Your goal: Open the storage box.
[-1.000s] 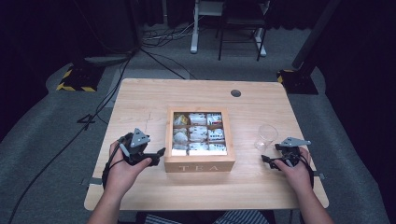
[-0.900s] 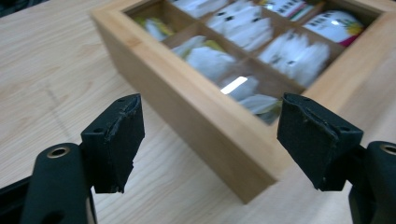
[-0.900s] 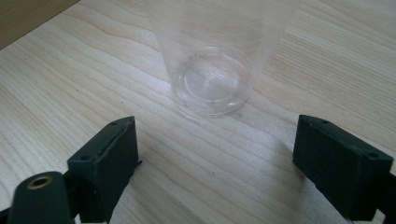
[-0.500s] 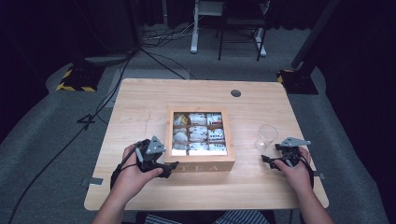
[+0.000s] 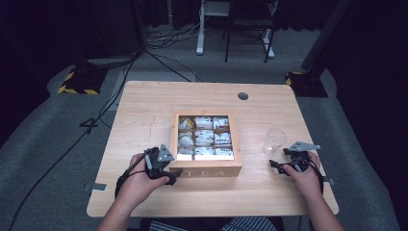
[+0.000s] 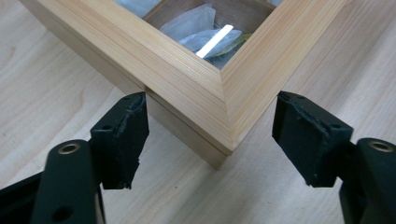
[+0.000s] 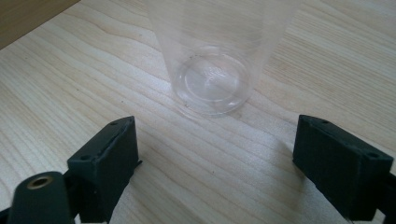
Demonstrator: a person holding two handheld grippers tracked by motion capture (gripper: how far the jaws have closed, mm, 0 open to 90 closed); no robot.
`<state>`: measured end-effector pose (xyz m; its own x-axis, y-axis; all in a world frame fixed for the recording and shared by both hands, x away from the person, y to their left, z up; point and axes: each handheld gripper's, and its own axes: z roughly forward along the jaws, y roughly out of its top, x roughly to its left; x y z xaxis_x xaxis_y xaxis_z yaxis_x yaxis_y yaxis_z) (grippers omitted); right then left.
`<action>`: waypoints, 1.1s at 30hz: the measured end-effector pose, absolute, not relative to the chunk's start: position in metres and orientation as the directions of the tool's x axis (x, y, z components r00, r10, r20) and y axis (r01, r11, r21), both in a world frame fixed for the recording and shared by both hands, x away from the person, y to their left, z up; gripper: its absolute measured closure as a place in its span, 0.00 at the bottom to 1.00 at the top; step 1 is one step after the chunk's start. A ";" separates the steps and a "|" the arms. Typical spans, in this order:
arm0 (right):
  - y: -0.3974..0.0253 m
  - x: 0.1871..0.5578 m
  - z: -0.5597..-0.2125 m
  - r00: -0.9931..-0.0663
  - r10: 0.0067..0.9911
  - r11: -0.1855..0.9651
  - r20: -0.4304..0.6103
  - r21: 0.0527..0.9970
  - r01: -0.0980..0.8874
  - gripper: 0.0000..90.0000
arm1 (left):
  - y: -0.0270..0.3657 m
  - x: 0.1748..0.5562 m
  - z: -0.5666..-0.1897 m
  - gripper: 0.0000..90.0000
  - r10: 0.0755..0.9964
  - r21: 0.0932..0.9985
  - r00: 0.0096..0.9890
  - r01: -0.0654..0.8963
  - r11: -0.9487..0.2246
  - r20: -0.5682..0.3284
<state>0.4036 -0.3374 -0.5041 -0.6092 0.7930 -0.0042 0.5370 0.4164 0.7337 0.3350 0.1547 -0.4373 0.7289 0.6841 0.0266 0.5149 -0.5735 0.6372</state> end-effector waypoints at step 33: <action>-0.338 0.404 -0.504 -0.612 0.790 0.416 -0.002 0.735 0.535 0.16 | 0.152 0.327 -0.410 0.47 0.682 0.608 0.723 0.495 -0.621 0.108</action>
<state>0.4038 -0.3377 -0.5041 -0.6125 0.7905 -0.0017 0.5354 0.4164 0.7348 0.3274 0.1516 -0.4100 0.7230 0.6823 0.1080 0.4949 -0.6206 0.6082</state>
